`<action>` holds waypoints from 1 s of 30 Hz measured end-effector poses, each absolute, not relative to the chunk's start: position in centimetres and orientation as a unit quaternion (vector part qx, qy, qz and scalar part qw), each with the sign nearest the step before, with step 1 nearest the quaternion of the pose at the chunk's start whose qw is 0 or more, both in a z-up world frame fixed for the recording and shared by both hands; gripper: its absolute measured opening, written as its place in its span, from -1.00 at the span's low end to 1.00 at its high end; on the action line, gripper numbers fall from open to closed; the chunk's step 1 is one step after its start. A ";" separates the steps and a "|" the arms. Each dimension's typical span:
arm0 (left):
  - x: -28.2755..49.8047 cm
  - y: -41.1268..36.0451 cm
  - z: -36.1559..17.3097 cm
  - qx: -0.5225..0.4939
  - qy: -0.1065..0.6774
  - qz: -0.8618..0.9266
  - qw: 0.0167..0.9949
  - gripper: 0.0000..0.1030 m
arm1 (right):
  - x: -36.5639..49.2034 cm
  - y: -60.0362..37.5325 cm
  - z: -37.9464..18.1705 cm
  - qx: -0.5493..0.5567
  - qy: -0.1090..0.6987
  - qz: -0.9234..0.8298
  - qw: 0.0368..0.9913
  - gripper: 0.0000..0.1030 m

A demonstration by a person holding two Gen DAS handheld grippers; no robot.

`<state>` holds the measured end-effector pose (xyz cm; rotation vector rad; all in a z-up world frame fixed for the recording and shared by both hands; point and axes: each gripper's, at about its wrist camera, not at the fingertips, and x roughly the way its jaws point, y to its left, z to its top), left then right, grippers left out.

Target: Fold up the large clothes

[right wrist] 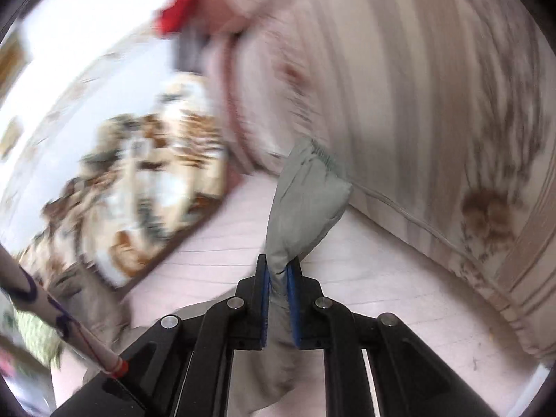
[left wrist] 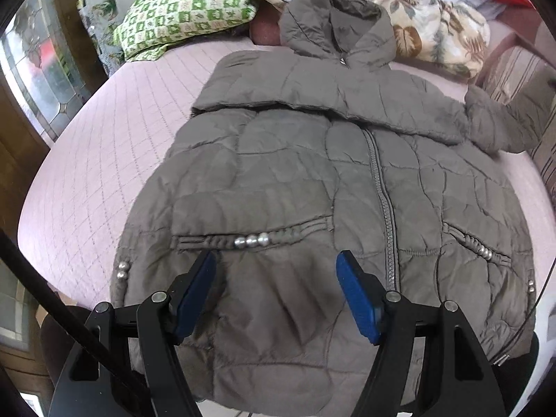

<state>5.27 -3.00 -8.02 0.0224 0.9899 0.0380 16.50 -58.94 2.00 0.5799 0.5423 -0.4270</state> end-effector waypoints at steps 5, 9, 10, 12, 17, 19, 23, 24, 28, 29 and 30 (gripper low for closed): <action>4.6 -0.5 -6.7 -0.013 0.460 0.028 0.887 0.37 | 18.7 -47.6 7.1 0.231 0.253 -0.097 0.935 -0.79; 5.1 2.3 -5.3 -0.034 0.450 0.054 0.891 0.37 | 21.4 -37.3 6.9 0.216 0.272 0.010 0.938 -0.79; 5.4 3.0 -5.0 -0.039 0.448 0.059 0.891 0.37 | 22.1 -34.6 6.0 0.214 0.282 0.039 0.934 -0.79; 6.2 4.5 -4.4 -0.053 0.444 0.075 0.891 0.37 | 23.1 -30.3 4.6 0.205 0.302 0.084 0.927 -0.79; 9.0 7.0 -3.3 -0.078 0.438 0.101 0.890 0.37 | 26.9 -19.6 -1.7 0.175 0.379 0.183 0.890 -0.80; 10.4 7.7 -3.1 -0.085 0.433 0.111 0.890 0.37 | 28.3 -16.2 -5.4 0.162 0.414 0.207 0.871 -0.80; 13.2 8.6 -3.5 -0.095 0.431 0.128 0.888 0.37 | 29.9 -13.4 -11.1 0.139 0.449 0.231 0.852 -0.79; 14.2 8.8 -3.8 -0.095 0.434 0.135 0.886 0.37 | 30.2 -13.1 -11.7 0.131 0.449 0.235 0.852 -0.79; 17.8 9.5 -5.1 -0.087 0.455 0.173 0.869 0.37 | 30.5 -13.3 -14.2 0.121 0.421 0.263 0.859 -0.77; 18.2 9.6 -5.3 -0.088 0.460 0.181 0.865 0.37 | 30.5 -13.7 -14.5 0.128 0.416 0.271 0.858 -0.77; 18.8 9.7 -5.5 -0.090 0.465 0.192 0.860 0.37 | 30.6 -14.1 -14.8 0.141 0.413 0.280 0.855 -0.76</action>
